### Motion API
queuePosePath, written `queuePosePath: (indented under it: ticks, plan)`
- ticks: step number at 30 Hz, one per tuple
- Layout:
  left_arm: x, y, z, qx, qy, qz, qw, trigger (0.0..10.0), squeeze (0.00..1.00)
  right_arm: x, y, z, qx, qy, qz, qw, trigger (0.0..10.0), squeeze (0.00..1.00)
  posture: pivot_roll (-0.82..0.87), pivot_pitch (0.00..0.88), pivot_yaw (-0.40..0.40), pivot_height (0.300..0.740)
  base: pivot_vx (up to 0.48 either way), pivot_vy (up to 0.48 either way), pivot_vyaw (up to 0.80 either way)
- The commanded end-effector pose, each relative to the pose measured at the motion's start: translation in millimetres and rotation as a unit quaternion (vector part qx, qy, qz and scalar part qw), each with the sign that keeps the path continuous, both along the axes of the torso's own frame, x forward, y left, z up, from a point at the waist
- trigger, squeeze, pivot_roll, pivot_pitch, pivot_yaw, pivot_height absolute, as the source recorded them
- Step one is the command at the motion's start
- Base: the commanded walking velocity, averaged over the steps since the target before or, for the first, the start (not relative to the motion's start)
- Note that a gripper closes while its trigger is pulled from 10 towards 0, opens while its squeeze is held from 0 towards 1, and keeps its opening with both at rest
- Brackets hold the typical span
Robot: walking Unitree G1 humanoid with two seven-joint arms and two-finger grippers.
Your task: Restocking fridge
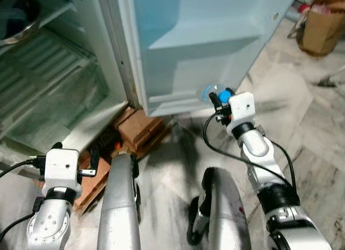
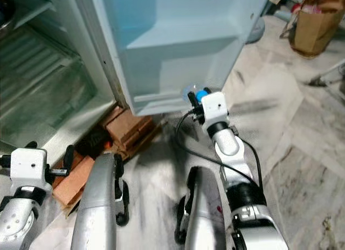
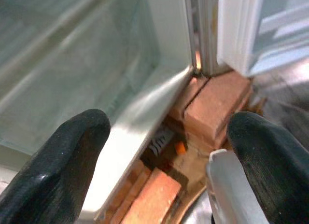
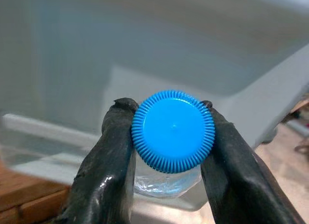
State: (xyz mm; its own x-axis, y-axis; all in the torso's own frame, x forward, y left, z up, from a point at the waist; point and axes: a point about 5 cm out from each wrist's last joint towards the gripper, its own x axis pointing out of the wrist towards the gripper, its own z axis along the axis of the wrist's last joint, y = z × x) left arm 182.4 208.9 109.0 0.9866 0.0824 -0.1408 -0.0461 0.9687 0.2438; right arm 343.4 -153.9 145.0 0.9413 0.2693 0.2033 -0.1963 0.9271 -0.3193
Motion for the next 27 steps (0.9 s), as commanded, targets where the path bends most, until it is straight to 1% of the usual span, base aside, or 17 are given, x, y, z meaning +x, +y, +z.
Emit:
queuePosePath:
  ticks: [1, 2, 4, 6, 11, 12, 14, 15, 16, 17, 18, 20, 21, 22, 23, 27]
  plan:
    - [-5.1, 2.0, 3.5, 0.004, 0.004, -0.002, 1.000, 10.0, 0.00, 2.6, -3.4, 10.1, -0.001, -0.027, -0.012, 1.000, 10.0, 0.00, 0.22, 0.388, -0.026, 0.578, 0.000, 0.000, 0.00]
    - [-5.0, 2.4, 5.2, 0.004, 0.005, -0.002, 1.000, 10.0, 0.00, 4.6, -6.3, 15.5, -0.003, -0.037, -0.021, 0.999, 10.0, 0.00, 0.22, 0.391, -0.023, 0.578, 0.000, 0.000, 0.00]
    - [-5.5, 3.0, 6.5, 0.004, 0.005, -0.002, 1.000, 10.0, 0.00, 5.2, -8.2, 18.7, -0.004, -0.045, -0.026, 0.999, 10.0, 0.00, 0.22, 0.393, -0.019, 0.578, 0.000, 0.000, 0.00]
    - [-4.7, 3.2, 8.7, 0.003, 0.006, -0.003, 1.000, 10.0, 0.00, 6.4, -11.4, 27.9, -0.015, -0.065, -0.032, 0.997, 10.0, 0.00, 0.22, 0.396, -0.015, 0.578, 0.000, 0.000, 0.00]
    - [-3.2, 1.1, 11.4, 0.000, 0.007, -0.011, 1.000, 10.0, 0.00, 8.0, -17.2, 38.9, -0.011, -0.084, -0.041, 0.996, 10.0, 0.00, 0.22, 0.402, -0.013, 0.578, 0.000, 0.000, 0.00]
    - [-3.3, 1.5, 10.0, -0.001, 0.011, -0.012, 1.000, 10.0, 0.00, 7.9, -19.8, 44.8, -0.024, -0.099, -0.048, 0.994, 10.0, 0.00, 0.21, 0.401, -0.013, 0.578, 0.000, 0.000, 0.00]
    - [-3.5, 2.1, 9.0, -0.001, 0.013, -0.011, 1.000, 10.0, 0.00, 7.8, -20.5, 46.4, -0.033, -0.105, -0.050, 0.993, 10.0, 0.00, 0.21, 0.401, -0.012, 0.578, 0.000, 0.000, 0.00]
    - [-4.4, 1.1, 7.5, -0.003, 0.017, -0.012, 1.000, 10.0, 0.00, 9.4, -25.0, 38.8, -0.055, -0.089, -0.063, 0.992, 10.0, 0.00, 0.20, 0.400, -0.013, 0.578, 0.000, 0.000, 0.00]
    - [-4.4, 1.1, 7.5, -0.003, 0.017, -0.012, 1.000, 10.0, 0.00, 9.4, -25.0, 38.8, -0.055, -0.089, -0.063, 0.992, 10.0, 0.00, 0.20, 0.400, -0.013, 0.578, 0.000, 0.000, 0.00]
    - [-4.4, -1.6, 6.8, -0.004, 0.021, -0.016, 1.000, 10.0, 0.00, 12.3, -32.5, 28.5, -0.054, -0.059, -0.079, 0.994, 10.0, 0.00, 0.21, 0.404, -0.012, 0.578, 0.000, 0.000, 0.00]
    - [-4.0, -2.8, 6.8, -0.005, 0.022, -0.019, 1.000, 10.0, 0.00, 14.7, -36.4, 20.5, -0.059, -0.036, -0.088, 0.994, 10.0, 0.00, 0.21, 0.407, -0.010, 0.578, 0.000, 0.000, 0.00]
    - [-3.8, -2.9, 6.9, -0.006, 0.023, -0.019, 1.000, 10.0, 0.00, 15.7, -38.0, 17.7, -0.061, -0.029, -0.092, 0.993, 10.0, 0.00, 0.21, 0.409, -0.009, 0.578, 0.000, 0.000, 0.00]
    - [-3.9, -2.8, 6.7, -0.007, 0.025, -0.019, 0.999, 10.0, 0.00, 16.8, -40.0, 14.3, -0.057, -0.019, -0.096, 0.994, 10.0, 0.00, 0.21, 0.411, -0.007, 0.578, 0.000, 0.000, 0.00]
    - [-5.2, -1.2, 5.7, -0.005, 0.029, -0.020, 0.999, 10.0, 0.00, 19.9, -45.6, 3.2, -0.047, 0.017, -0.113, 0.992, 10.0, 0.00, 0.22, 0.413, -0.005, 0.578, 0.000, 0.000, 0.00]
    - [-5.4, -0.9, 5.6, -0.005, 0.030, -0.021, 0.999, 10.0, 0.00, 20.1, -46.2, 2.2, -0.045, 0.020, -0.115, 0.992, 10.0, 0.00, 0.22, 0.413, -0.005, 0.578, 0.000, 0.000, 0.00]
    - [-7.7, 1.3, 4.5, -0.001, 0.038, -0.022, 0.999, 10.0, 0.00, 23.5, -50.1, -13.7, -0.026, 0.075, -0.137, 0.987, 10.0, 0.00, 0.23, 0.419, 0.001, 0.578, 0.000, 0.000, 0.00]
